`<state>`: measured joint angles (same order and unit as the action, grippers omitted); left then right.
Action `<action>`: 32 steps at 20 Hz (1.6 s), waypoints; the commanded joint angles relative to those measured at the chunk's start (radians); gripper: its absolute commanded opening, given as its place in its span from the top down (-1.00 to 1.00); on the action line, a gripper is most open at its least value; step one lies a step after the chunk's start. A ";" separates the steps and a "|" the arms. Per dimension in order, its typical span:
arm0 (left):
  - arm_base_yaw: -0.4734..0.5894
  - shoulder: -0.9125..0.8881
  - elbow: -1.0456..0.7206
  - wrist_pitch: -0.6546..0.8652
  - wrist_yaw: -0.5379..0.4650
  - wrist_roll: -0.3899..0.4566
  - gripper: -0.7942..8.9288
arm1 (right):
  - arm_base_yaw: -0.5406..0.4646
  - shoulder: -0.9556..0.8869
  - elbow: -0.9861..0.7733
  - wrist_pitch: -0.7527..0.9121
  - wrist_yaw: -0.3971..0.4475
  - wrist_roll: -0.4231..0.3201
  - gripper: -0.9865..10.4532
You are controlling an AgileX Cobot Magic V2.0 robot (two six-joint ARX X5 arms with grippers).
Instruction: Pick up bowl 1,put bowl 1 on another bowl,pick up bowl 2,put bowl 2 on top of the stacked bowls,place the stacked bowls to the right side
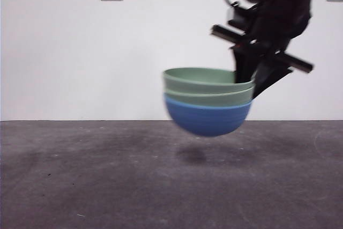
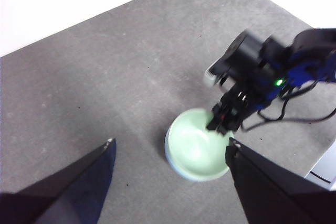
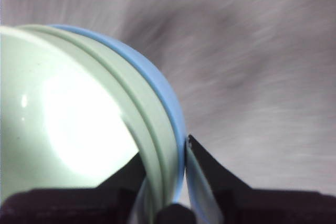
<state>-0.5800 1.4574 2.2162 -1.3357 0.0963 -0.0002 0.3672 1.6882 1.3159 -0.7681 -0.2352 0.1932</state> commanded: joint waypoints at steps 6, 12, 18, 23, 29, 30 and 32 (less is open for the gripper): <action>-0.002 -0.001 -0.001 -0.049 0.010 0.008 0.11 | -0.214 0.006 -0.004 0.037 0.001 -0.035 0.85; -0.003 -0.001 -0.001 -0.049 0.010 0.003 0.11 | -0.291 0.080 -0.004 0.037 0.001 -0.064 0.85; -0.003 0.000 -0.001 -0.049 0.010 0.000 0.11 | -0.295 0.140 -0.004 0.034 0.002 -0.090 0.85; -0.003 0.000 -0.001 -0.049 0.010 -0.006 0.11 | -0.295 0.160 -0.004 0.005 0.002 -0.099 0.65; -0.003 0.000 -0.001 -0.049 0.010 -0.006 0.11 | -0.295 0.159 -0.004 0.005 -0.001 -0.108 0.48; -0.003 0.000 -0.001 -0.049 0.010 -0.006 0.11 | -0.295 0.159 -0.004 0.005 -0.001 -0.109 0.48; -0.003 0.000 -0.001 -0.049 0.010 -0.006 0.11 | -0.295 0.150 -0.004 0.002 -0.002 -0.108 0.48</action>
<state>-0.5800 1.4574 2.2162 -1.3357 0.0998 -0.0010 0.0708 1.8404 1.3209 -0.7658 -0.2356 0.0925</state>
